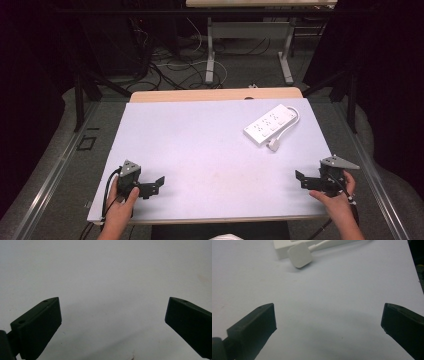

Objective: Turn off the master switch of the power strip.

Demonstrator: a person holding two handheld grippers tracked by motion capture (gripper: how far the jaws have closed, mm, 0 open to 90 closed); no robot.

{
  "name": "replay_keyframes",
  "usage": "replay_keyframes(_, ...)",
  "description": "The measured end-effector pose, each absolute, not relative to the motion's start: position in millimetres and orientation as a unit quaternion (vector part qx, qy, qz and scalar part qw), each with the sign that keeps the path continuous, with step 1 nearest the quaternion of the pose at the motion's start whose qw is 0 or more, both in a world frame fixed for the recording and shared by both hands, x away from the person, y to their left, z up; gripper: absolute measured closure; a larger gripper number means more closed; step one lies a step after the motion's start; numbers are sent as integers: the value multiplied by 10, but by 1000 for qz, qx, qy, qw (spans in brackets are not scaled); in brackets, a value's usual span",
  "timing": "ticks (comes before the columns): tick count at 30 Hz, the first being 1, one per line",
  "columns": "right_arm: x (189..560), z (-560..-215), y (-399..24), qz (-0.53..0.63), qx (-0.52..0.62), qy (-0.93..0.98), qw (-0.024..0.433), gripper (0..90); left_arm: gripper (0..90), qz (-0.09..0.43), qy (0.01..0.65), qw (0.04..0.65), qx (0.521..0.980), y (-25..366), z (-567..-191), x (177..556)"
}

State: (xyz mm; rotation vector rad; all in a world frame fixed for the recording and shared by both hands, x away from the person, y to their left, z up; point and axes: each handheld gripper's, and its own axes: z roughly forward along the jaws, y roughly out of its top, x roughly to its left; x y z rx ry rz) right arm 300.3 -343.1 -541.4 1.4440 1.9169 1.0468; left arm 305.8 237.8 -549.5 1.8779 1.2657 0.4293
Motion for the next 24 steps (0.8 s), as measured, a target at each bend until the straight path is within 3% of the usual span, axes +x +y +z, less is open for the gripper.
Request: replay_keyframes(24,3025,-5411,-3314,378,526,710,277,1,4,179,495,415,742,2377,-5469,3029)
